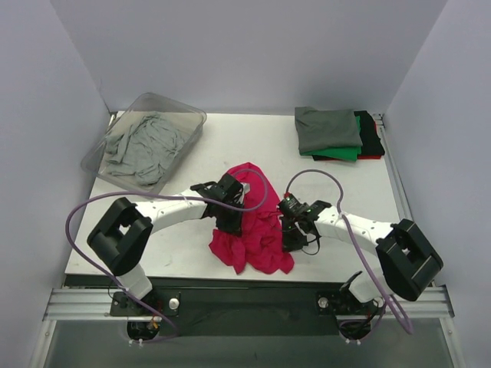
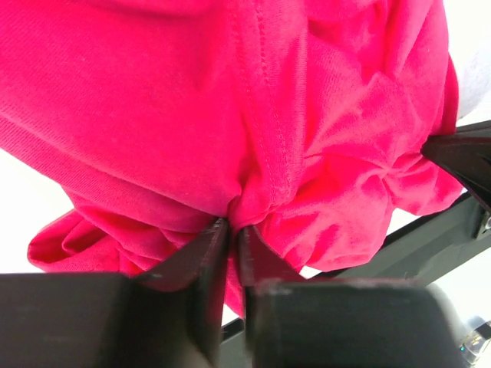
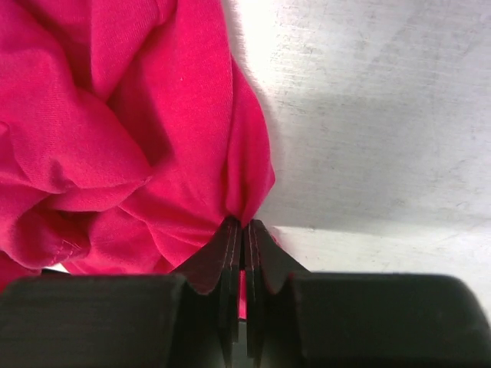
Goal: Fold and stack the t-shirts
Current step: Flatten out the tshirt
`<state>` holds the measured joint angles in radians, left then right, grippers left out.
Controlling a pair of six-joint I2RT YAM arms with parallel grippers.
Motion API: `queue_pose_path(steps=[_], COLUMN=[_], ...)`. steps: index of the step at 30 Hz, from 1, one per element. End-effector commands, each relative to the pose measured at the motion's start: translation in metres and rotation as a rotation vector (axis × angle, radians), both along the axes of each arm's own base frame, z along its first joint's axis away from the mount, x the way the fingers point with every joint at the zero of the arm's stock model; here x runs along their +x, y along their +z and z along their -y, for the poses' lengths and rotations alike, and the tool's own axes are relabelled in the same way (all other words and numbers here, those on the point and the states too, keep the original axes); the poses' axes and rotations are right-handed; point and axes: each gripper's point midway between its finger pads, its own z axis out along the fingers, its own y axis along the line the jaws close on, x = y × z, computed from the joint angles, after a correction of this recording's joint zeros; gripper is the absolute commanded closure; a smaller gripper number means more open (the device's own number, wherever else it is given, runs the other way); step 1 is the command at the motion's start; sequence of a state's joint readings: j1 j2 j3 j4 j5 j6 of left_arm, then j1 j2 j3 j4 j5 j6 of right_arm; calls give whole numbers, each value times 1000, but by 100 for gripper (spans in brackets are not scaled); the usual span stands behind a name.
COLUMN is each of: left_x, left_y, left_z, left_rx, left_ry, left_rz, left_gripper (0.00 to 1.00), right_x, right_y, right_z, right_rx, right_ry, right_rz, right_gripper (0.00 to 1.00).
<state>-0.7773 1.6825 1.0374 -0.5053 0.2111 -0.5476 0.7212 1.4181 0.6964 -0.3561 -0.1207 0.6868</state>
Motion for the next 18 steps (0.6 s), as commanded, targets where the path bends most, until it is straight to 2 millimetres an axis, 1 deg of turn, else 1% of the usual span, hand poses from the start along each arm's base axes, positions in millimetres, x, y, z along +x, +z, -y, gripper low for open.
queue_pose_path(steps=[1,2,3,4,5,6,7,8,9,10,11,12,13,14,15,16,17,18], left_x=[7,9,14,16,19,23,29,33,37,46,54,55,64,67,70,77,79,80], left_y=[18,24,31,35,46,53,61,74,81,89,102,111,121,135,146,154,173,184], left_z=[4,3,2,1,0,-1,-4,-6,-7,-13,-20,-18,-23,-25,-25,-29,-28,-27], left_rx=[-26,-31,-32,-33,-50,-62,-76,-105,-124,-142,-176,-199,-220,-251,-284,-302,-343,-372], left_ry=[13,21,35,44,56,74,100,120,136,170,203,203,227,234,234,249,245,236], left_rz=[45,63,85,97,121,135,154,176,190,205,226,240,260,285,300,318,351,365], left_gripper=[86,89,92,95,99,100,100,100,100,100,100,100,100,100,100,100,100,100], right_x=[0,7,6,13,17,22,30,35,40,44,51,53,55,58,63,67,66,68], right_y=[12,19,26,31,37,49,57,68,80,88,104,112,120,131,146,157,166,175], right_z=[9,12,18,26,32,37,47,53,57,62,70,73,76,80,86,87,91,92], right_rx=[-24,-33,-41,-47,-53,-43,-41,-30,-28,-33,-34,-34,-33,-29,-45,-42,-48,-49], right_ry=[-10,-24,-34,-65,-80,-98,-125,-143,-154,-160,-176,-180,-184,-183,-199,-203,-199,-204], right_rz=[12,35,42,55,70,95,115,149,171,192,226,239,251,276,313,338,355,377], right_gripper=[100,100,100,100,100,100,100,100,100,100,100,100,100,100,100,100,100,100])
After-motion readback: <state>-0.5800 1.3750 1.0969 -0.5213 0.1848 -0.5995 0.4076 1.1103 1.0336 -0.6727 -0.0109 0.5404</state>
